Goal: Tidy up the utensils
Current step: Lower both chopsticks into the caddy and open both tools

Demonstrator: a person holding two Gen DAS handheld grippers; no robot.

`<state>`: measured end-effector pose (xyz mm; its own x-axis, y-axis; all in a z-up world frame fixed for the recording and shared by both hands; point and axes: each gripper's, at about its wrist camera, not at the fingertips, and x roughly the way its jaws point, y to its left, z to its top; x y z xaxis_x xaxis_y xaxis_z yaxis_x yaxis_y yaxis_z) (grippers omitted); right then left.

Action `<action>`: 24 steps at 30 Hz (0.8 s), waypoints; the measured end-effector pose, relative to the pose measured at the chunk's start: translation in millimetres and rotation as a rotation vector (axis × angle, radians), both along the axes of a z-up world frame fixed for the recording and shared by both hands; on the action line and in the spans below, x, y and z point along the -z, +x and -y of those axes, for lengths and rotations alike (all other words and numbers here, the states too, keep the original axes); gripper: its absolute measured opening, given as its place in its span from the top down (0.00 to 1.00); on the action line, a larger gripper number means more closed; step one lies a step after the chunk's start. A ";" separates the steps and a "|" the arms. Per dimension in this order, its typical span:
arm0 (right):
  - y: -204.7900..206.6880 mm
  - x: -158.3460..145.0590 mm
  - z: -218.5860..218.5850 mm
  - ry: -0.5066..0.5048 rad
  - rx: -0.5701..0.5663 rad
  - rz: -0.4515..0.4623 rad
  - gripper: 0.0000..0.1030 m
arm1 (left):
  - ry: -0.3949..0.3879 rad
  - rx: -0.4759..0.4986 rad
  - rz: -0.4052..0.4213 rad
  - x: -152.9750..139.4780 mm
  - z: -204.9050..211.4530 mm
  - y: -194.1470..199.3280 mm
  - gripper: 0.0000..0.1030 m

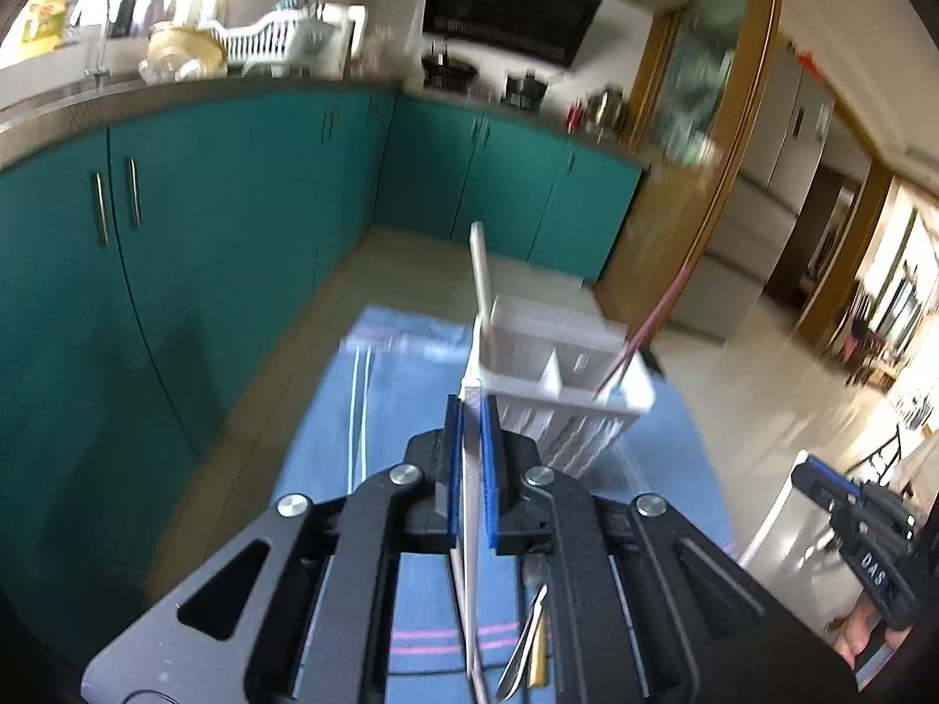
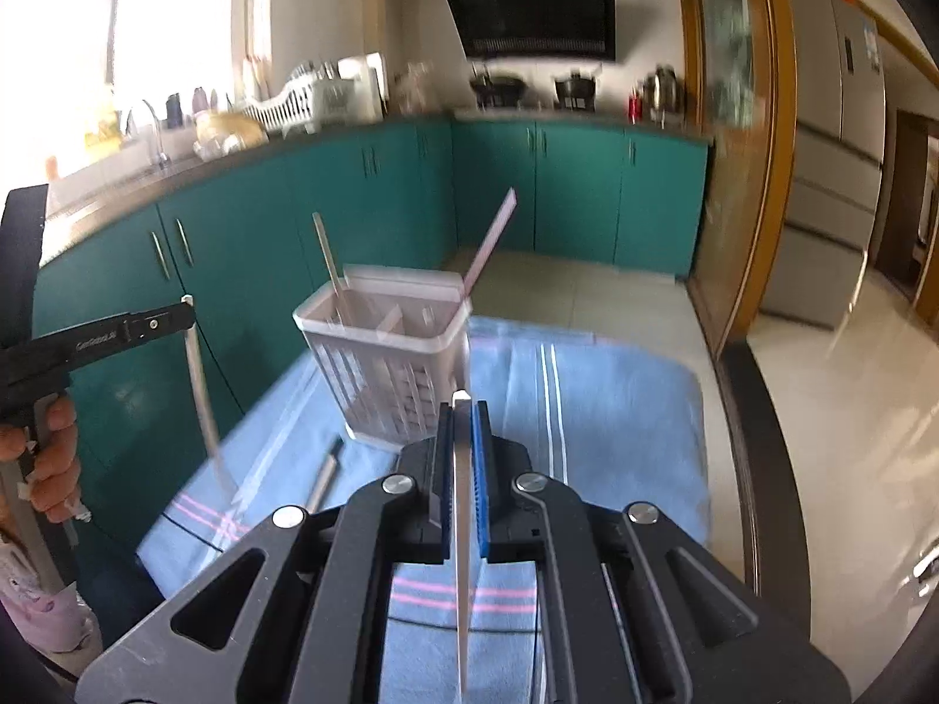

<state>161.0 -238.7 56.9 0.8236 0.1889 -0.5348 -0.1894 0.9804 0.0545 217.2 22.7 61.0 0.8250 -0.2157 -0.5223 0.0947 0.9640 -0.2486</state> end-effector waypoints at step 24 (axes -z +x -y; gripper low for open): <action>60.6 -143.0 -22.5 0.044 0.067 0.436 0.94 | -0.242 -0.219 0.267 -121.2 -32.3 45.2 0.94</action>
